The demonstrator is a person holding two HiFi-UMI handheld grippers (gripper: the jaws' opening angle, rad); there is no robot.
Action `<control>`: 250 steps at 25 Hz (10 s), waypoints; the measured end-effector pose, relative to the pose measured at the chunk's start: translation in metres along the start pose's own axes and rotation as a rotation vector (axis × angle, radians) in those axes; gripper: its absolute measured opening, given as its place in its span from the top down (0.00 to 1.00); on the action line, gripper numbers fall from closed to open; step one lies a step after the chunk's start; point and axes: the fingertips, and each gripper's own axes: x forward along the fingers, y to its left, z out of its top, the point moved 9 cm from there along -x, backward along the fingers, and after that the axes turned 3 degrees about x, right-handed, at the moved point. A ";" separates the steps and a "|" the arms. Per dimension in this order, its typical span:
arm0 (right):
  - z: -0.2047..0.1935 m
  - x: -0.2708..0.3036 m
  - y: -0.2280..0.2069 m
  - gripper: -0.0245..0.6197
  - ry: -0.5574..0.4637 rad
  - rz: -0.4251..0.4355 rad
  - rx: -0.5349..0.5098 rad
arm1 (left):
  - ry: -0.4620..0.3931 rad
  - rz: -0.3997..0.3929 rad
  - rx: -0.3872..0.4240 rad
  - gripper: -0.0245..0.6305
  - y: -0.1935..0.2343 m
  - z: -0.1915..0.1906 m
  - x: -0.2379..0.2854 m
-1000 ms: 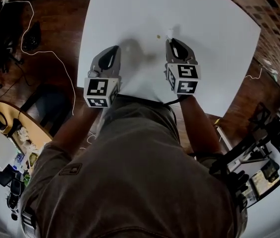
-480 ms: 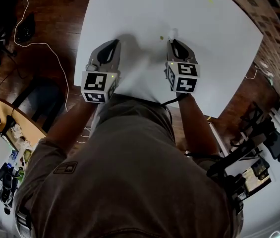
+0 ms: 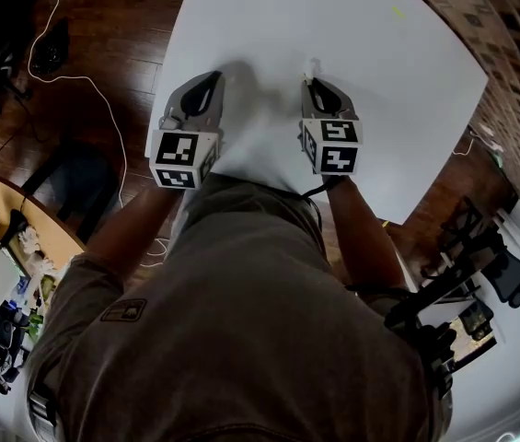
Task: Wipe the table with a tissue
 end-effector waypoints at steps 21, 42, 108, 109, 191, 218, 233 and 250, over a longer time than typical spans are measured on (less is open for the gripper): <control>0.004 0.008 0.018 0.87 -0.025 0.089 0.010 | 0.020 0.009 0.025 0.96 0.000 0.006 -0.005; -0.010 -0.008 -0.036 0.87 -0.053 -0.055 0.135 | 0.023 -0.037 0.070 0.96 -0.018 0.008 0.000; -0.105 -0.120 -0.114 0.87 -0.180 -0.008 0.219 | -0.014 0.011 0.107 0.96 -0.154 -0.011 -0.034; -0.105 -0.117 -0.113 0.87 -0.169 -0.004 0.220 | -0.005 0.012 0.100 0.96 -0.153 -0.013 -0.034; -0.088 -0.055 -0.033 0.87 -0.024 0.102 0.072 | 0.000 0.086 -0.009 0.96 -0.094 -0.037 -0.074; -0.117 -0.078 -0.057 0.87 -0.057 0.085 0.168 | 0.034 0.008 0.101 0.96 -0.130 -0.030 -0.059; -0.117 -0.080 -0.066 0.87 -0.039 0.047 0.186 | 0.039 -0.006 0.108 0.96 -0.129 -0.023 -0.049; -0.097 -0.063 0.008 0.87 -0.040 0.079 0.121 | 0.014 -0.013 0.076 0.96 -0.074 -0.031 -0.072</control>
